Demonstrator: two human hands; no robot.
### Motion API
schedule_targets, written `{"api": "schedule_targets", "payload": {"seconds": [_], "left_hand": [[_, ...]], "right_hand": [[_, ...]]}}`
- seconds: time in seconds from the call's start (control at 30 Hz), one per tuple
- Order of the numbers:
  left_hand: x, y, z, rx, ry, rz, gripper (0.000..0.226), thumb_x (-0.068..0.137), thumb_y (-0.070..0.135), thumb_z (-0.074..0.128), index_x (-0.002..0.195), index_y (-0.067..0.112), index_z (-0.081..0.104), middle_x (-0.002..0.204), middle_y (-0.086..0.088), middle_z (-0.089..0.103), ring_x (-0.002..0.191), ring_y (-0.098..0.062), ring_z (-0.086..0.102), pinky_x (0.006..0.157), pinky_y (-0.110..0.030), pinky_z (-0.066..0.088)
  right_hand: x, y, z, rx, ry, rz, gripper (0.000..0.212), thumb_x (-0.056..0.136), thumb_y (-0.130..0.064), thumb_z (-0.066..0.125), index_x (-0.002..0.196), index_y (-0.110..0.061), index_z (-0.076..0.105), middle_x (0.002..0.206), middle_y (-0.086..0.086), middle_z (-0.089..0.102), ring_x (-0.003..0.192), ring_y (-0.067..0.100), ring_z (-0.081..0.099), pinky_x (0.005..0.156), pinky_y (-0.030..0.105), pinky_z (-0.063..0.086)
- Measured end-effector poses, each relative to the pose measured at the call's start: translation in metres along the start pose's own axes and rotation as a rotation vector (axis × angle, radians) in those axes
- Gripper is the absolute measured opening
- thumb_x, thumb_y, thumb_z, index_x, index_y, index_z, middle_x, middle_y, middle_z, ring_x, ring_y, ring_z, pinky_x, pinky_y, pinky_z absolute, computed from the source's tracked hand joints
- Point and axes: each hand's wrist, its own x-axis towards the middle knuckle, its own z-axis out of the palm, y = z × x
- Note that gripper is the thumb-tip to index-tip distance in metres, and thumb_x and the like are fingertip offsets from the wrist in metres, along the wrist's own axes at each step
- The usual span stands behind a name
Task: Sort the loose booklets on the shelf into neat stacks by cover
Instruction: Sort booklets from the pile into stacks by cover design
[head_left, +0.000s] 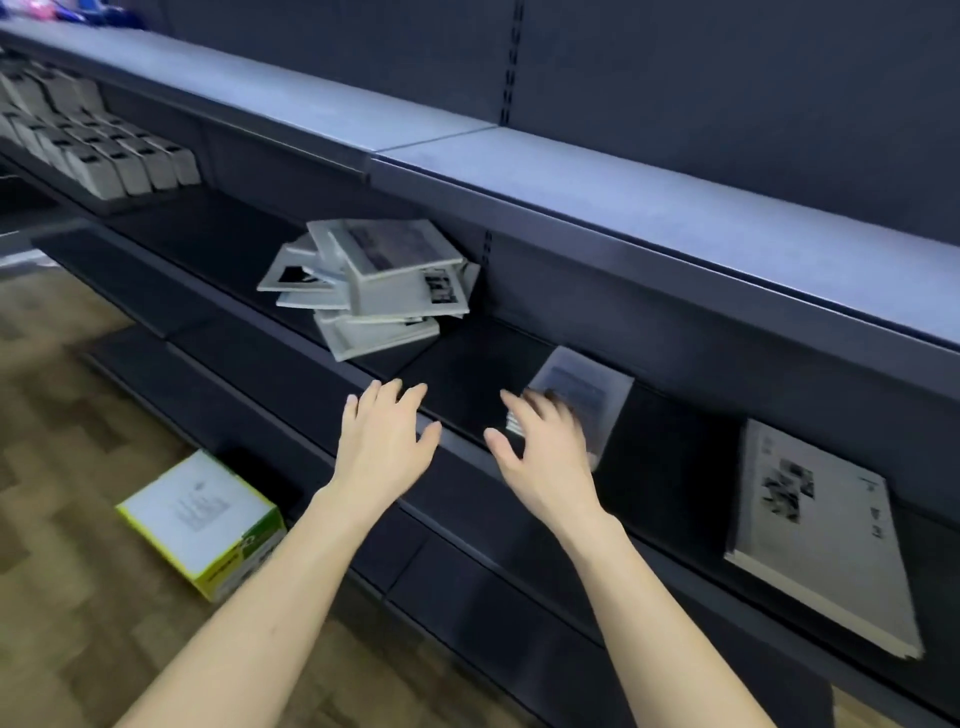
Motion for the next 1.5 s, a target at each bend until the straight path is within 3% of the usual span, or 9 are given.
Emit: {"api": "schedule_targets", "payload": {"seconds": [0.37,0.73,0.97,1.1,1.4,1.5], "left_hand": [[0.043,-0.099,-0.028,-0.091,-0.011,-0.016,0.055,0.099,0.042,0.045,0.150,0.023,0.035,0.155,-0.006,0.033,0.149,-0.027,0.017,0.121,-0.045,0.013],[0.103,-0.138,-0.024,-0.119,-0.018,-0.004,0.055,0.098,0.041,0.047,0.149,0.022,0.037,0.156,-0.007,0.031,0.149,-0.027,0.015,0.121,-0.044,0.015],[0.159,-0.157,-0.024,-0.041,-0.042,0.076,0.061,0.095,0.038,0.052,0.150,0.021,0.033,0.155,-0.010,0.027,0.146,-0.027,0.017,0.118,-0.041,0.023],[0.189,-0.167,-0.027,-0.016,-0.062,0.082,0.065,0.092,0.036,0.055,0.150,0.019,0.031,0.155,-0.012,0.025,0.145,-0.028,0.017,0.117,-0.040,0.026],[0.241,-0.183,-0.026,-0.110,-0.042,0.112,0.059,0.089,0.032,0.060,0.144,0.022,0.040,0.150,-0.008,0.033,0.143,-0.027,0.024,0.111,-0.049,0.035],[0.260,-0.191,-0.027,-0.142,-0.069,0.150,0.058,0.091,0.033,0.060,0.144,0.026,0.039,0.156,-0.007,0.027,0.146,-0.028,0.019,0.115,-0.047,0.031]], "right_hand": [[0.066,-0.104,0.063,0.172,-0.050,0.032,0.056,0.100,-0.040,0.051,0.151,-0.023,0.037,0.158,0.004,0.033,0.149,0.021,0.019,0.121,0.040,0.021],[0.137,-0.131,0.102,0.120,-0.021,0.009,0.053,0.098,-0.037,0.053,0.147,-0.021,0.042,0.153,0.006,0.038,0.141,0.027,0.030,0.116,0.044,0.029],[0.209,-0.134,0.123,0.185,0.024,0.045,0.057,0.097,-0.038,0.055,0.150,-0.021,0.040,0.157,0.012,0.031,0.147,0.031,0.021,0.118,0.048,0.025],[0.245,-0.140,0.135,0.219,0.070,0.098,0.065,0.094,-0.038,0.060,0.152,-0.022,0.036,0.162,0.014,0.021,0.149,0.035,0.017,0.118,0.043,0.022],[0.292,-0.146,0.153,0.117,-0.006,0.241,0.081,0.091,-0.057,0.055,0.157,-0.034,0.014,0.166,0.006,-0.009,0.152,0.032,0.000,0.123,0.048,0.012],[0.305,-0.147,0.166,0.061,0.010,0.264,0.082,0.088,-0.068,0.050,0.157,-0.036,0.017,0.167,0.002,-0.004,0.153,0.027,-0.005,0.122,0.042,0.003]]}}
